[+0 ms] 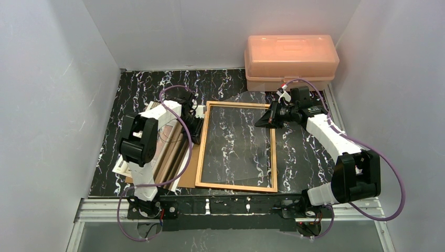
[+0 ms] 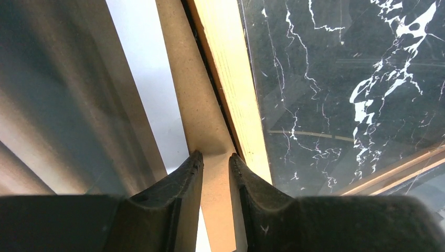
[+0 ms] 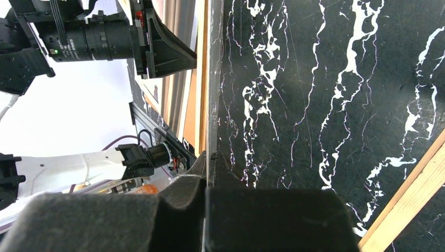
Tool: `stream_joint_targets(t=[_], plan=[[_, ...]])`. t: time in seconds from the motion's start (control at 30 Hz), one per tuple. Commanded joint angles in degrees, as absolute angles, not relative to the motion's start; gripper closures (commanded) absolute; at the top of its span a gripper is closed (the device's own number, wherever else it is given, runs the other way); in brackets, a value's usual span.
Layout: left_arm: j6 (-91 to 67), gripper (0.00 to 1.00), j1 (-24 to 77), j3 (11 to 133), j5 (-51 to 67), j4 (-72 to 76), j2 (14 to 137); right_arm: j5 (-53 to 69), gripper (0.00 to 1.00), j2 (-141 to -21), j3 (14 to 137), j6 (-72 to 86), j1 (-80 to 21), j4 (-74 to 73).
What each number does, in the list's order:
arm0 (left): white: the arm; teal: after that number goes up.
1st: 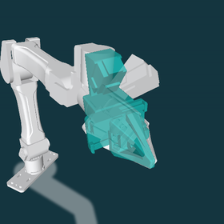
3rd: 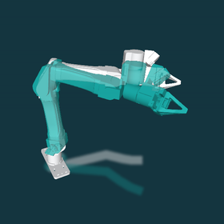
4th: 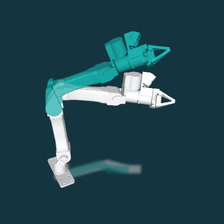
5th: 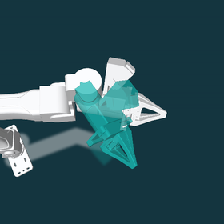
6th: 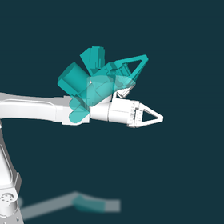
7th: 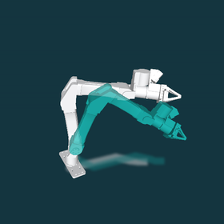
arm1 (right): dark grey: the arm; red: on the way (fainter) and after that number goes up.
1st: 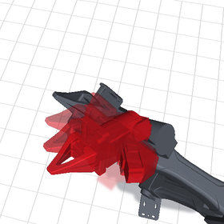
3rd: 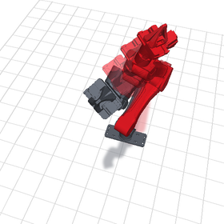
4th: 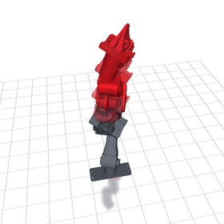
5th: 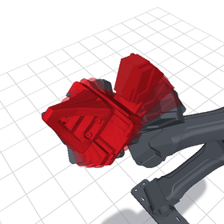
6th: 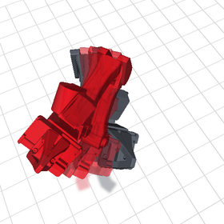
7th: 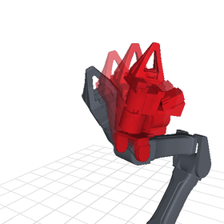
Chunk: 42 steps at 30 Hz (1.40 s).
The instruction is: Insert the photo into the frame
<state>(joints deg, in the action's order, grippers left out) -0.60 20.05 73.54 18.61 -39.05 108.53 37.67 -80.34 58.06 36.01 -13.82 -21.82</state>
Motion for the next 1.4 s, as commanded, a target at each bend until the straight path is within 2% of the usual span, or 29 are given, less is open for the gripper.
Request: stream_joint_targets(t=[0.0, 0.9, 1.37], plan=[[-0.3, 0.77, 20.2, 74.8, 19.2, -40.1, 108.7, 40.7, 0.99, -79.4, 60.6, 35.5, -13.8, -19.6], [-0.3, 0.77, 20.1, 74.8, 20.3, -40.3, 107.9, 44.4, 0.99, -81.1, 58.6, 38.4, -13.8, -12.9], [-0.3, 0.77, 20.1, 75.1, 20.2, -40.5, 108.3, 47.6, 0.99, -77.2, 52.8, 47.8, -13.8, -1.8]])
